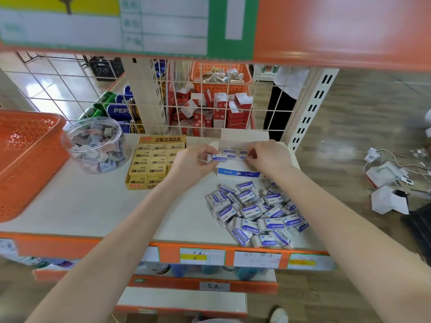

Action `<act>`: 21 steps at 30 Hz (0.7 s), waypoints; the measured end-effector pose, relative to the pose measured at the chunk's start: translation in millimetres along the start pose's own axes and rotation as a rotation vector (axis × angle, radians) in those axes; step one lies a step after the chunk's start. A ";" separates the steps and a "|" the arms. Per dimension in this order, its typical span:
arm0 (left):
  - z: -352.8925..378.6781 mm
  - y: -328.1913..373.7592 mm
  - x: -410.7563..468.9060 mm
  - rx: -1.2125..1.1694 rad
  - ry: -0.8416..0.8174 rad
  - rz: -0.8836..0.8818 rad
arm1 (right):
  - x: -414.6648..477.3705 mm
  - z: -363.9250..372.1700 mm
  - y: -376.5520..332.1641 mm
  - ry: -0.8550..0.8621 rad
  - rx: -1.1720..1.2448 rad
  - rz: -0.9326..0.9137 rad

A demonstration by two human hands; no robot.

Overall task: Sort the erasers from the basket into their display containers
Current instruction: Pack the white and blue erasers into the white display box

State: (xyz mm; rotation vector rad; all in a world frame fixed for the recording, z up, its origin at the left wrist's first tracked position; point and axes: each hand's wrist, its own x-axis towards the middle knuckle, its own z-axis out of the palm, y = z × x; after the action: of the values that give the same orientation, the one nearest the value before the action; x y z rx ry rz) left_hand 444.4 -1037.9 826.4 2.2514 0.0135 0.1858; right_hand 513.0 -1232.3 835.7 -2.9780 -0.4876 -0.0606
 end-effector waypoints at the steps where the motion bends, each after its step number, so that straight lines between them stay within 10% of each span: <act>1: -0.2 -0.8 -0.6 0.005 -0.003 0.000 | 0.1 -0.2 1.1 0.001 -0.009 0.000; 15: 14.9 19.1 9.2 -0.053 -0.004 0.141 | -31.5 -17.0 -2.1 0.076 0.357 -0.245; 21: 20.9 26.4 24.4 0.531 -0.220 0.291 | -16.9 -22.6 32.4 0.047 0.180 -0.085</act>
State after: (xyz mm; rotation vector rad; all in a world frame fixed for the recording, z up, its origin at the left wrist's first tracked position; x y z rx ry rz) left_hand 470.0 -1069.0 836.8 2.7855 -0.4297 0.0928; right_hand 506.9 -1270.9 853.3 -2.7736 -0.5814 -0.0896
